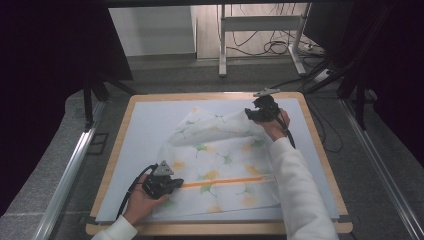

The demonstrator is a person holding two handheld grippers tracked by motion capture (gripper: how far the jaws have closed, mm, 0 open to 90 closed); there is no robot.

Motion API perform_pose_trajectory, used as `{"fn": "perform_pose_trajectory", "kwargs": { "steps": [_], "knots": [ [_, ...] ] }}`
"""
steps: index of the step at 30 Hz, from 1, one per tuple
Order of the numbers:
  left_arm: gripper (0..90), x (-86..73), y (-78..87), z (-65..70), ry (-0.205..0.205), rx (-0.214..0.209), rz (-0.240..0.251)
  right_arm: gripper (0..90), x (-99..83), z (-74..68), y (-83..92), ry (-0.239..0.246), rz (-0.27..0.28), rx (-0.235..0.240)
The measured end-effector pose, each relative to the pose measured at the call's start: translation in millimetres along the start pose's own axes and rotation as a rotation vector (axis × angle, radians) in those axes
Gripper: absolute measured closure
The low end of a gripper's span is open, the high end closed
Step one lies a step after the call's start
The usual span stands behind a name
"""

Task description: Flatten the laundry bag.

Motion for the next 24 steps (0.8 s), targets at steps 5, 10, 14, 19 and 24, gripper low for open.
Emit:
{"fn": "perform_pose_trajectory", "kwargs": {
  "steps": [5, 10, 14, 19, 24],
  "knots": [
    [89.3, 0.2, 0.0, 0.5, 0.001, 0.004, 0.001, 37.7, -0.1, -17.8, 33.0, -0.001, 0.023, 0.081],
    [89.3, 0.3, 0.0, 0.7, -0.001, 0.01, 0.0, 37.2, -43.7, -63.0, 74.9, 0.014, -0.056, 0.176],
    [89.3, 0.4, 0.1, 0.7, -0.003, 0.014, 0.001, 37.1, -85.3, -88.5, 99.8, 0.025, -0.102, 0.216],
    [89.3, 0.4, 0.2, 0.9, -0.001, 0.014, -0.002, 36.7, -124.0, -100.6, 122.3, -0.01, -0.138, 0.221],
    [89.3, 0.5, 0.1, 1.0, 0.0, 0.016, -0.001, 36.0, -165.6, -114.3, 146.9, -0.058, -0.172, 0.234]
  ]
}}
Point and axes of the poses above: each handheld gripper's, and its own axes: y roughly backward along the jaws, x roughly out of its top, z roughly to its right, the point moved 7 cm from there along -y, roughly forward along the jaws, and after that the axes turned 12 degrees about x, right-handed, at the moved point
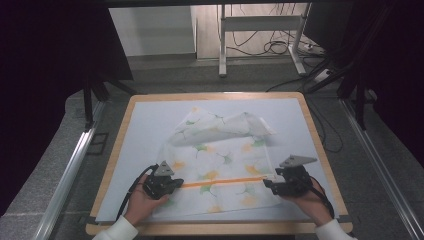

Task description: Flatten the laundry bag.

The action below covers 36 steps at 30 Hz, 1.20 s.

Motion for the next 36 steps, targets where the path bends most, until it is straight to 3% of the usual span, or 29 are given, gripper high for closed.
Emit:
{"fn": "perform_pose_trajectory", "kwargs": {
  "steps": [5, 13, 16, 19, 20, 21, 24, 26, 29, 30, 31, 32, 33, 34, 35, 36],
  "knots": [
    [89.3, 0.1, 0.0, 0.0, -0.002, 0.001, -0.001, 36.6, -36.4, -15.9, 5.7, -0.036, -0.04, -0.006],
    [89.3, 0.2, -0.2, 0.4, 0.002, -0.001, 0.001, 40.9, -48.8, -19.6, -2.0, -0.058, -0.07, 0.008],
    [89.3, 0.1, -0.2, 0.4, 0.003, -0.001, 0.003, 51.3, -48.0, -21.6, -5.4, -0.036, -0.075, -0.008],
    [89.3, 0.1, -0.3, 0.8, 0.006, -0.001, 0.003, 54.3, -50.1, -23.1, -7.9, -0.012, -0.102, -0.021],
    [89.2, 0.1, -0.2, 1.0, 0.006, 0.0, 0.004, 61.2, -50.7, -22.9, -7.6, 0.006, -0.101, -0.051],
    [89.2, 0.1, -0.2, 1.0, 0.006, 0.0, 0.004, 61.2, -50.7, -22.9, -7.6, 0.006, -0.101, -0.051],
    [89.2, 0.1, -0.2, 0.9, 0.006, 0.0, 0.004, 75.9, -50.8, -21.8, -6.5, 0.002, -0.093, -0.055],
    [89.2, 0.2, -0.1, 0.6, 0.003, 0.001, 0.004, 86.2, -50.2, -23.1, -6.8, 0.026, -0.097, -0.065],
    [89.0, 0.5, 0.2, 0.7, 0.006, 0.0, 0.003, 87.1, -49.7, -24.8, -7.6, 0.037, -0.097, -0.061],
    [89.1, 1.0, 1.6, 0.9, 0.011, -0.009, 0.004, 87.5, -49.9, -29.9, -8.0, 0.029, -0.096, -0.019],
    [89.1, 1.0, 1.6, 0.9, 0.011, -0.009, 0.004, 87.5, -49.9, -29.9, -8.0, 0.029, -0.096, -0.019],
    [89.1, 3.4, 4.9, 1.2, 0.011, -0.007, 0.019, 87.6, -51.5, -40.8, -8.0, 0.024, -0.092, 0.039],
    [89.2, 3.4, 4.9, 1.2, 0.011, -0.007, 0.019, 87.6, -51.5, -40.8, -8.0, 0.024, -0.092, 0.039],
    [89.1, 5.0, 6.8, 1.3, 0.01, -0.006, 0.028, 87.6, -54.5, -55.3, -8.9, 0.032, -0.086, 0.093],
    [89.1, 6.8, 8.3, 1.5, 0.011, -0.006, 0.038, 87.6, -54.5, -55.3, -8.9, 0.032, -0.086, 0.093],
    [89.2, 8.4, 9.3, 1.6, 0.01, -0.005, 0.046, 87.6, -58.7, -73.4, -11.1, 0.064, -0.088, 0.137]
  ]
}}
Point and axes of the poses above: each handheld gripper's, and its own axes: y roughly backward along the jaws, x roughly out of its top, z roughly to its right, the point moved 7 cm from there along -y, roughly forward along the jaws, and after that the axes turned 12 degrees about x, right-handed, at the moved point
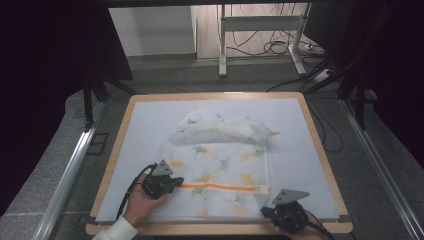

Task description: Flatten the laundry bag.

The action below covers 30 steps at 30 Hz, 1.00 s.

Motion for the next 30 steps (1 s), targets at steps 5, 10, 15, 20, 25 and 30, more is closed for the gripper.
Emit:
{"fn": "perform_pose_trajectory", "kwargs": {
  "steps": [5, 10, 15, 20, 25, 30],
  "knots": [
    [89.1, 2.3, -3.5, 3.3, -0.007, -0.004, -0.005, 87.6, -2.2, -29.1, -10.1, 0.049, -0.012, 0.078],
    [89.0, 1.2, -9.7, 4.7, -0.017, -0.009, -0.03, 81.1, -2.0, -39.2, -14.3, 0.087, -0.024, 0.111],
    [88.8, -0.4, -12.7, 5.6, -0.016, -0.013, -0.041, 59.4, 8.9, -24.3, 2.4, 0.072, 0.07, 0.055],
    [88.7, -1.2, -12.9, 7.0, -0.021, -0.015, -0.043, 48.2, 19.1, 1.6, 16.6, 0.007, 0.137, -0.023],
    [84.9, -1.8, -12.7, 4.9, -0.022, -0.004, -0.038, 38.8, 23.2, 0.4, 6.2, 0.029, 0.102, -0.039],
    [76.8, -2.5, -11.0, 0.3, -0.006, 0.024, -0.02, 30.2, 33.7, -22.8, -11.9, 0.108, 0.054, 0.003]
  ]
}}
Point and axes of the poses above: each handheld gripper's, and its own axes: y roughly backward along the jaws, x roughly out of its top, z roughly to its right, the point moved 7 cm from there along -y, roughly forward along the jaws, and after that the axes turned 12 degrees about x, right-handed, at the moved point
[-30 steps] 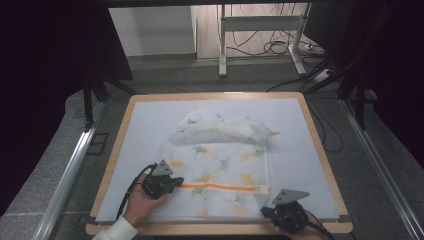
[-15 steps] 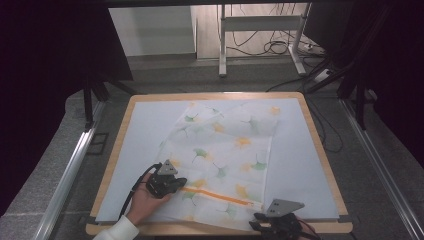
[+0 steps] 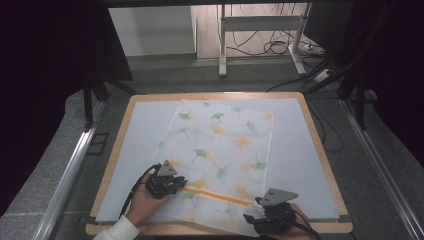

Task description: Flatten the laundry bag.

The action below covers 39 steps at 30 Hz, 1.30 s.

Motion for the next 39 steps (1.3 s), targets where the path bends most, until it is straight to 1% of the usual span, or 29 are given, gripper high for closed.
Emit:
{"fn": "perform_pose_trajectory", "kwargs": {
  "steps": [1, 2, 4, 5, 6, 7, 10, 12, 14, 15, 17, 19, 20, 21, 22, 23, 24, 25, 26, 27, 28, 30, 33, 35, 36, 37, 38, 39],
  "knots": [
    [76.0, 0.2, 0.6, -1.3, 0.008, 0.0, 0.006, 28.9, 1.8, -6.1, -4.7, 0.013, -0.012, 0.013],
    [74.6, 0.5, 2.1, -4.0, 0.022, -0.003, 0.016, 25.8, 4.2, -17.3, -15.0, 0.035, -0.036, 0.031],
    [74.2, 0.2, 3.0, -5.3, 0.026, -0.004, 0.017, 23.4, 5.2, -27.7, -25.6, 0.071, -0.069, 0.04],
    [74.0, 0.2, 3.0, -5.3, 0.026, -0.004, 0.017, 23.4, 5.2, -27.7, -25.6, 0.071, -0.069, 0.04],
    [73.8, -0.1, 3.0, -5.3, 0.027, -0.004, 0.017, 21.7, 5.7, -35.9, -35.9, 0.111, -0.103, 0.041],
    [73.8, -0.3, 2.8, -5.2, 0.025, -0.003, 0.016, 21.7, 5.7, -35.9, -35.9, 0.111, -0.103, 0.041],
    [73.5, -0.8, 2.3, -3.8, 0.022, -0.009, 0.011, 20.1, 4.1, -42.0, -48.8, 0.156, -0.157, 0.031],
    [73.5, -1.1, 2.0, -3.5, 0.019, -0.009, 0.01, 19.4, 2.1, -40.8, -54.0, 0.178, -0.184, 0.009],
    [73.6, -1.5, 1.7, -3.9, 0.021, -0.011, 0.009, 19.9, -1.8, -36.2, -57.1, 0.188, -0.212, -0.031],
    [73.6, -1.5, 1.7, -3.9, 0.021, -0.011, 0.009, 19.9, -1.8, -36.2, -57.1, 0.188, -0.212, -0.031],
    [73.6, -1.5, 1.8, -4.0, 0.021, -0.011, 0.009, 25.0, -2.3, -33.3, -55.7, 0.207, -0.216, -0.071],
    [73.6, -1.7, 2.0, -3.7, 0.019, -0.013, 0.008, 31.1, -2.2, -31.5, -54.1, 0.214, -0.21, -0.088],
    [73.6, -1.7, 2.0, -3.5, 0.018, -0.013, 0.008, 35.4, -2.4, -31.0, -53.4, 0.227, -0.21, -0.097],
    [73.7, -1.9, 2.0, -3.1, 0.016, -0.015, 0.007, 41.6, -2.5, -30.4, -52.4, 0.241, -0.211, -0.107],
    [73.8, -2.0, 2.1, -2.9, 0.014, -0.016, 0.007, 54.6, -1.1, -29.2, -48.5, 0.234, -0.196, -0.09],
    [73.8, -2.0, 2.1, -2.9, 0.014, -0.016, 0.007, 54.6, -1.1, -29.2, -48.5, 0.234, -0.196, -0.09],
    [73.9, -2.1, 2.1, -2.9, 0.014, -0.018, 0.006, 64.5, -0.5, -27.7, -45.2, 0.21, -0.185, -0.066],
    [74.0, -2.1, 2.1, -2.9, 0.014, -0.018, 0.006, 64.5, -0.5, -27.7, -45.2, 0.21, -0.185, -0.066],
    [74.0, -2.2, 2.1, -3.0, 0.015, -0.018, 0.006, 72.6, -0.1, -26.6, -42.9, 0.196, -0.178, -0.046],
    [74.0, -2.2, 2.1, -3.0, 0.015, -0.018, 0.006, 72.6, -0.1, -26.6, -42.9, 0.196, -0.178, -0.046],
    [74.0, -2.2, 2.3, -3.2, 0.015, -0.019, 0.007, 81.1, 1.0, -25.4, -39.6, 0.187, -0.171, -0.034],
    [74.0, -2.2, 2.8, -3.9, 0.016, -0.018, 0.009, 85.4, 2.5, -22.6, -35.7, 0.176, -0.168, -0.029],
    [73.9, -2.2, 2.9, -4.1, 0.016, -0.017, 0.01, 87.3, 5.0, -19.0, -30.8, 0.178, -0.161, -0.036],
    [73.9, -2.1, 2.9, -4.0, 0.017, -0.017, 0.01, 88.0, 8.3, -13.4, -24.2, 0.191, -0.16, -0.064],
    [73.9, -2.1, 2.8, -3.5, 0.018, -0.019, 0.009, 88.1, 11.0, -3.5, -16.2, 0.207, -0.163, -0.108],
    [73.9, -2.1, 2.8, -3.5, 0.018, -0.019, 0.009, 88.1, 11.0, -3.5, -16.2, 0.207, -0.163, -0.108],
    [73.9, -2.0, 2.7, -3.3, 0.018, -0.02, 0.009, 88.1, 11.6, 3.2, -12.4, 0.199, -0.161, -0.121],
    [73.8, -1.9, 2.6, -3.0, 0.018, -0.022, 0.01, 88.1, 11.9, 10.6, -8.8, 0.18, -0.152, -0.123]
  ]
}}
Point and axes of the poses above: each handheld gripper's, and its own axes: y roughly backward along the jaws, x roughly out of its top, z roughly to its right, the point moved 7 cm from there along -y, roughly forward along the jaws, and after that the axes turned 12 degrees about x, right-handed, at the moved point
